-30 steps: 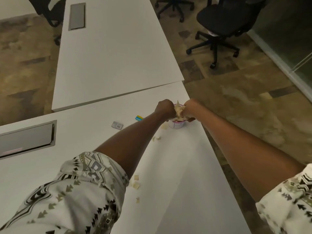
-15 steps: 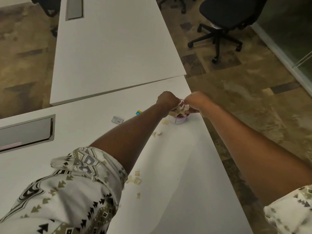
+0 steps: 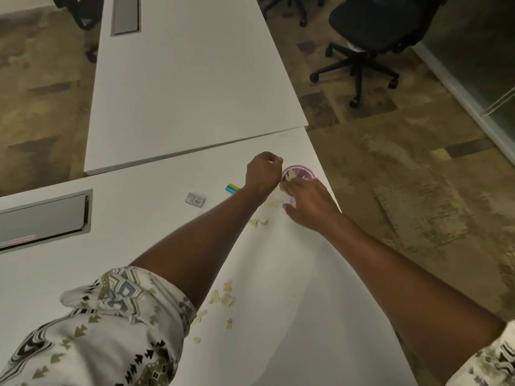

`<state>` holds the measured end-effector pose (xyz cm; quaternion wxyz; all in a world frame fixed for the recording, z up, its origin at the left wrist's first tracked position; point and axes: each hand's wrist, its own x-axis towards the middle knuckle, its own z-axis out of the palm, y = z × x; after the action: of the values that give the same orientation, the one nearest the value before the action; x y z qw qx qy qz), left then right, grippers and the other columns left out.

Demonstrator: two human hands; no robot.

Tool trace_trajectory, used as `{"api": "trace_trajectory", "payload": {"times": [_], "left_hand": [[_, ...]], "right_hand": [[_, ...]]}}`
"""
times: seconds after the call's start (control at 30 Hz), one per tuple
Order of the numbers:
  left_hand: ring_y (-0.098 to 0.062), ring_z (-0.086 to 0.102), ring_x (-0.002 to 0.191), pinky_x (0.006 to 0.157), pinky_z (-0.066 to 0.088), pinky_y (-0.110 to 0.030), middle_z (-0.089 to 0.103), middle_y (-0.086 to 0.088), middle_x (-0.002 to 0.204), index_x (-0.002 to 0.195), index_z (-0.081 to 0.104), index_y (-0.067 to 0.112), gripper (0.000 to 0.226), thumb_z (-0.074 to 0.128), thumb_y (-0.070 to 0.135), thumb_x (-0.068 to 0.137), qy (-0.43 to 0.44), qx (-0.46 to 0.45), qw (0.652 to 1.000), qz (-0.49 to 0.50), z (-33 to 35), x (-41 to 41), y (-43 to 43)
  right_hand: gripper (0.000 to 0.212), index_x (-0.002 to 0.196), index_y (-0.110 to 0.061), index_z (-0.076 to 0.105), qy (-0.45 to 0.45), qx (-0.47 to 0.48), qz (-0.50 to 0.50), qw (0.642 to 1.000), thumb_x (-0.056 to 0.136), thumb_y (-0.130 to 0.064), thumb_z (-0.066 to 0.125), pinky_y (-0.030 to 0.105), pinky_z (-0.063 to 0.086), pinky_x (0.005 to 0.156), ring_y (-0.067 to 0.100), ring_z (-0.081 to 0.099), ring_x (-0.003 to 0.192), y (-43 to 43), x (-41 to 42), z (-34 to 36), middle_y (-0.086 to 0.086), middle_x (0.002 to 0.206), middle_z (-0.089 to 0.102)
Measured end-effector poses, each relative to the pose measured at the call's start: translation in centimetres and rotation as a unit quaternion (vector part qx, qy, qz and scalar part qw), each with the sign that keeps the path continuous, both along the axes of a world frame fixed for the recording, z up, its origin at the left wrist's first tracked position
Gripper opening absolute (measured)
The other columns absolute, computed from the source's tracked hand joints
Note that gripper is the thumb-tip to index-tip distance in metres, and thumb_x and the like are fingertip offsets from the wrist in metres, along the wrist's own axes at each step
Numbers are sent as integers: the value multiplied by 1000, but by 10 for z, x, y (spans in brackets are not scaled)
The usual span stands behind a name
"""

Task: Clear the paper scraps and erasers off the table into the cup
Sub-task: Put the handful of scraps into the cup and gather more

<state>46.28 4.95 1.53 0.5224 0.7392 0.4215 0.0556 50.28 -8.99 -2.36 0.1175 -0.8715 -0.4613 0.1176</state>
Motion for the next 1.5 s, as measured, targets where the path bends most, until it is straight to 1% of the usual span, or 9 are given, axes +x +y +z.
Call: {"api": "trace_trajectory", "payload": {"times": [0.13, 0.33, 0.47, 0.67, 0.87, 1.17, 1.27, 1.37, 1.5], "left_hand": [[-26, 64, 107, 93, 52, -35, 72, -7, 114, 110, 69, 10, 26, 53, 26, 98, 26, 54, 998, -11, -20, -25, 1], [-28, 60, 109, 88, 52, -40, 62, -11, 119, 117, 64, 12, 24, 51, 21, 98, 97, 167, 972, -134, -56, -59, -3], [-32, 52, 121, 90, 51, -45, 50, -11, 137, 137, 50, 15, 43, 53, 16, 94, 141, 268, 909, -288, -77, -76, -5], [-33, 14, 152, 117, 30, -52, 2, -5, 168, 159, 14, 23, 77, 51, 13, 92, 202, 312, 826, -423, -90, -81, -2], [-34, -2, 154, 117, 16, -66, -8, 2, 168, 159, 7, 29, 72, 45, 20, 98, 231, 312, 799, -459, -99, -81, -1], [-33, 29, 147, 116, 36, -42, 25, -11, 163, 152, 34, 9, 57, 46, 6, 97, 132, 342, 828, -425, -123, -142, 1], [-33, 33, 146, 115, 36, -38, 32, -14, 161, 150, 39, 6, 54, 47, 5, 97, 113, 348, 836, -408, -129, -175, -3], [-31, 31, 148, 120, 32, -38, 30, -12, 162, 152, 37, 8, 51, 40, 10, 101, 124, 339, 844, -397, -129, -205, -9], [-33, 30, 149, 120, 29, -48, 31, -13, 161, 152, 37, 12, 51, 41, 19, 102, 143, 324, 877, -324, -121, -248, -15]], "right_hand": [[70, 148, -14, 38, -25, -80, -3, 996, 89, -41, 62, 52, 7, 123, 25, 38, 143, -1, 0, -19, 5, 149, 47], [67, 145, -16, 40, -41, -138, 12, 989, 89, -46, 59, 56, -2, 123, 21, 45, 138, 10, 7, -22, 2, 144, 52], [62, 142, -16, 43, -36, -175, 13, 984, 90, -48, 56, 60, -5, 121, 22, 45, 137, 17, 11, -23, 3, 142, 53], [53, 136, -20, 51, -31, -155, -13, 987, 92, -49, 55, 60, 3, 121, 22, 48, 133, 23, 19, -22, 1, 137, 55], [49, 131, -21, 58, -89, -73, -44, 992, 90, -47, 58, 54, 22, 118, 25, 52, 128, 20, 13, -10, 5, 135, 56], [27, 114, -8, 70, -24, 164, -32, 986, 90, -22, 67, 36, 56, 87, 25, 64, 106, 19, -56, -5, 10, 114, 67], [35, 126, -11, 64, 43, 111, -29, 993, 93, -21, 63, 38, 56, 92, 24, 59, 118, 23, -76, -21, 9, 130, 61], [61, 151, -18, 35, 127, -38, -61, 989, 96, -29, 58, 42, 38, 115, 27, 25, 149, 29, -83, -42, 10, 161, 27], [76, 158, -18, 15, 154, -132, -58, 977, 96, -35, 55, 47, 26, 120, 35, 3, 154, 33, -97, -65, 14, 166, 5]]}}
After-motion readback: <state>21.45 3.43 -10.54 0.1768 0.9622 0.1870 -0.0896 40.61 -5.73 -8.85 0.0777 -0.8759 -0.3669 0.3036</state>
